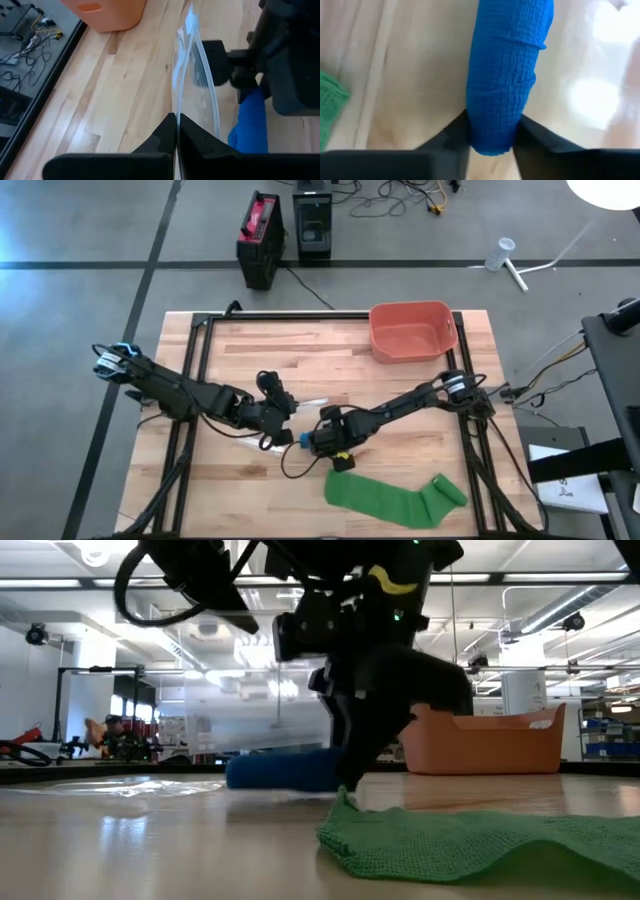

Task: Roll bandage
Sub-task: Put the rolled blue bandage into the transparent zip bag

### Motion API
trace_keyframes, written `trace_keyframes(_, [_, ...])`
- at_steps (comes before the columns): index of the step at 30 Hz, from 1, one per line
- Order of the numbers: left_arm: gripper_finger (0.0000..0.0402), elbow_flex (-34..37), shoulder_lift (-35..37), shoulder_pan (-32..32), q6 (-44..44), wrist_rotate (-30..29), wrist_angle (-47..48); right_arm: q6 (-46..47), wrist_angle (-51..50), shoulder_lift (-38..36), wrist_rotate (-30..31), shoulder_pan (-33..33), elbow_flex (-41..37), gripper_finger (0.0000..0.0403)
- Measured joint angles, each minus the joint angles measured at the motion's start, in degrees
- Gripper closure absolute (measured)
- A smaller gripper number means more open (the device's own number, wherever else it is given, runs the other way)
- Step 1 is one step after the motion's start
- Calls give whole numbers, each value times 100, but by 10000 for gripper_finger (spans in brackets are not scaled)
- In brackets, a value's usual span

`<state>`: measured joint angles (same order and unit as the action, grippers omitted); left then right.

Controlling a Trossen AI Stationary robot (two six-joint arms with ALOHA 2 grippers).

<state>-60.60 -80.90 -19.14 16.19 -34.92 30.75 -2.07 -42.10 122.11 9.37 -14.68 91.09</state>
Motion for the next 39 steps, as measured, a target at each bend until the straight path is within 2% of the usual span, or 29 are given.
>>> trace_keyframes(3, [401,0,0,0,78,0,15,160,-63,-291,-32,-3,1,356])
trace_keyframes(6, [401,0,0,0,158,-2,-16,516,-365,-697,-326,-40,116,382])
trace_keyframes(10, [401,24,0,0,248,-172,-177,1707,-582,-1345,-890,-40,196,380])
trace_keyframes(15, [401,296,0,0,141,-589,-1021,3601,-600,-2034,-1127,48,203,335])
trace_keyframes(18, [401,587,0,0,-197,-1007,-1797,4068,-606,-2283,-1134,105,201,325])
trace_keyframes(21, [401,890,0,-2,-762,-1624,-2624,4538,-566,-2444,-1131,151,199,334])
trace_keyframes(27, [402,1443,0,-7,-2436,-2579,-4499,4937,280,-2498,-1061,209,195,362])
trace_keyframes(30, [401,1631,0,-35,-3278,-2720,-5145,4932,660,-2465,-901,243,195,366])
trace_keyframes(35, [401,1664,3,-165,-3743,-3060,-5244,4709,864,-2451,-182,280,192,359])
trace_keyframes(39, [402,1532,33,-379,-4231,-3796,-5273,4511,845,-2471,328,263,190,363])
